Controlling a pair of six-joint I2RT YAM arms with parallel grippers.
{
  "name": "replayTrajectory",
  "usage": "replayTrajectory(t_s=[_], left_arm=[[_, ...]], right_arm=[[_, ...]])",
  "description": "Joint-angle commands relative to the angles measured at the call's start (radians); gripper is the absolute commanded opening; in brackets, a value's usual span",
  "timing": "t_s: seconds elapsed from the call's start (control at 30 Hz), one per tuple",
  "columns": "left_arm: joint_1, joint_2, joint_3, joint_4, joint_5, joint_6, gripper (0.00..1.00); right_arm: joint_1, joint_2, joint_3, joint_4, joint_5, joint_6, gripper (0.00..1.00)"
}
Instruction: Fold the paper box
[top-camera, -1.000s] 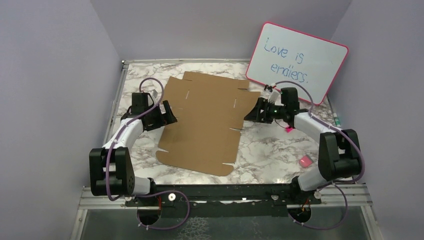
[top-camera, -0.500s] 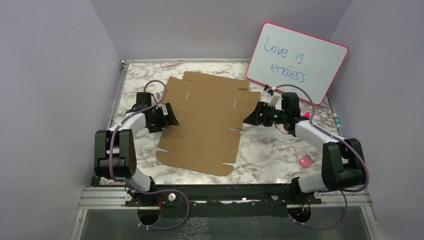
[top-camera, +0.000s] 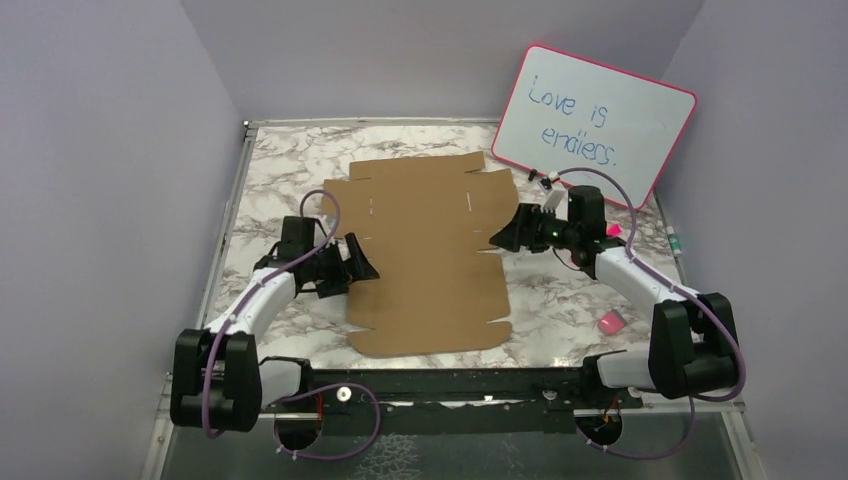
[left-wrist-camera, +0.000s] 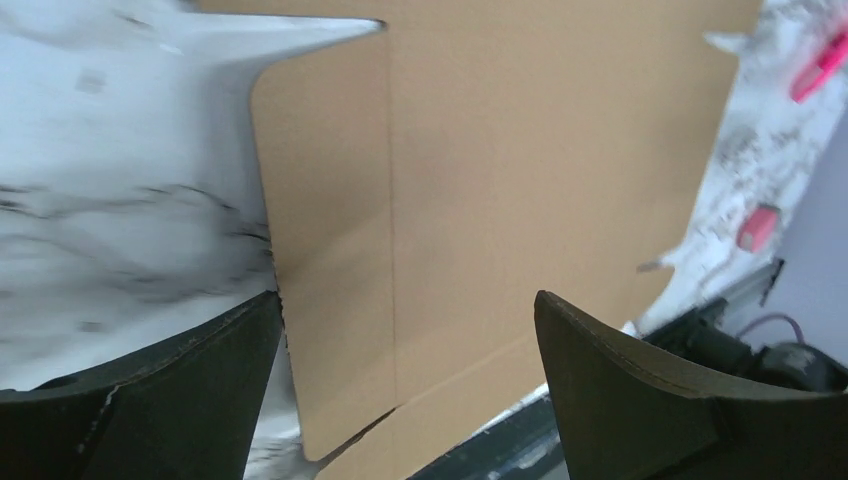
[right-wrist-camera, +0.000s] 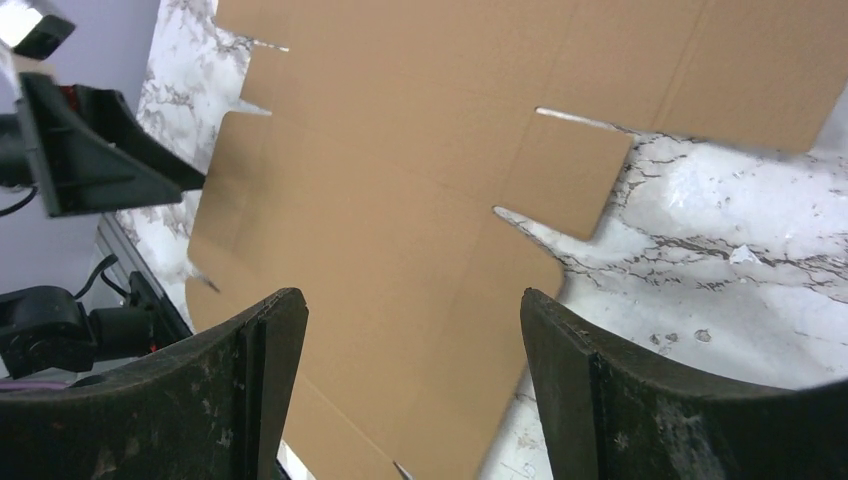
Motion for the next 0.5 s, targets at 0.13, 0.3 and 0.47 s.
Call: replayTrajectory(t_s=[0.13,0.3,0.47], left_arm=[[-0.105,-0.170,0.043,-0.033,-0.070,-0.128,0.97],[-0.060,-0.089,0.183,-0.048,-0.153,-0.025,0.99],[-0.060,0.064,0.293,0.024,-0.176,0.018,0.99]], right_arm=[[0.018,-0.001,-0.008,0.055,0.005,0.006,0.84],[0.062,0.031,0.033,0.072,0.029,0.014,0.84],[0.102,0.122,0.105,0.094,0.083,0.007,0.84]])
